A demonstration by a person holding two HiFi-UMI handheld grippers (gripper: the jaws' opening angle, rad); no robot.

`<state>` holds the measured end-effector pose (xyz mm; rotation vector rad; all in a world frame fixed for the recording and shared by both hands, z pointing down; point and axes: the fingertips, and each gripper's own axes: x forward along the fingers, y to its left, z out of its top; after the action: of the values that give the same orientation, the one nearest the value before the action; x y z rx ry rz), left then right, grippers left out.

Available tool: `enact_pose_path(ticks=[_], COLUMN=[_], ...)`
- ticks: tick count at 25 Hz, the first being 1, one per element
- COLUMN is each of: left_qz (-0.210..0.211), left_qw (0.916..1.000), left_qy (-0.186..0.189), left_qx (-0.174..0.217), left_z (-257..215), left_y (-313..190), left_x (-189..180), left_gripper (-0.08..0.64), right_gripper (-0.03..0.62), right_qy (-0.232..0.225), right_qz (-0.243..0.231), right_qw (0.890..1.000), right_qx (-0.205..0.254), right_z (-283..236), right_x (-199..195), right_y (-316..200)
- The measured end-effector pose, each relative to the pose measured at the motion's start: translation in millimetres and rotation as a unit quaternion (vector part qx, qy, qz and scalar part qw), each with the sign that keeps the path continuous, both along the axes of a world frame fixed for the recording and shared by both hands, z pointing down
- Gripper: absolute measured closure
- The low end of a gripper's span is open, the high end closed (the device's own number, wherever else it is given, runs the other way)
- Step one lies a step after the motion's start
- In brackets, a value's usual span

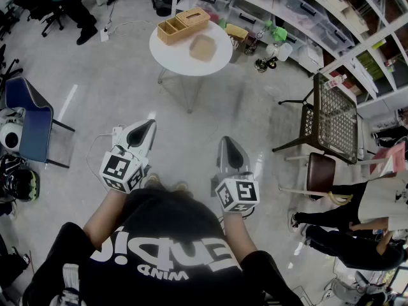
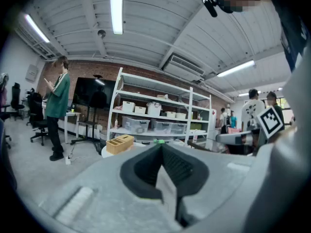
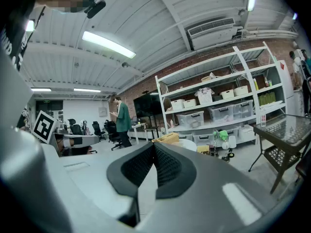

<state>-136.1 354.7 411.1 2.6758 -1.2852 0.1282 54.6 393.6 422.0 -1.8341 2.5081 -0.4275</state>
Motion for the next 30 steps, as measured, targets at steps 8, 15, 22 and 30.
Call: enact_pose_path(ticks=[8, 15, 22, 30], left_qz=[-0.005, -0.021, -0.022, -0.018], left_qw=[1.0000, 0.9997, 0.9996, 0.9997], left_qy=[0.001, 0.001, 0.012, 0.019], left_qx=[0.000, 0.009, 0.011, 0.001], left_z=[6.8, 10.8, 22.6, 29.3], left_y=[3.8, 7.6, -26.6, -135.9], left_x=[3.9, 13.1, 21.3, 32.3], left_gripper=[0.558, 0.558, 0.558, 0.558], right_gripper=[0.594, 0.594, 0.594, 0.594], right_qy=[-0.015, -0.023, -0.029, -0.019], right_qz=[0.005, 0.004, 0.004, 0.002], right_qw=[1.000, 1.000, 1.000, 1.000], right_qx=[0.008, -0.005, -0.005, -0.018], right_z=[0.9, 18.3, 30.4, 40.8], right_x=[17.3, 37.4, 47.0, 56.4], right_y=[10.2, 13.6, -19.8, -122.3])
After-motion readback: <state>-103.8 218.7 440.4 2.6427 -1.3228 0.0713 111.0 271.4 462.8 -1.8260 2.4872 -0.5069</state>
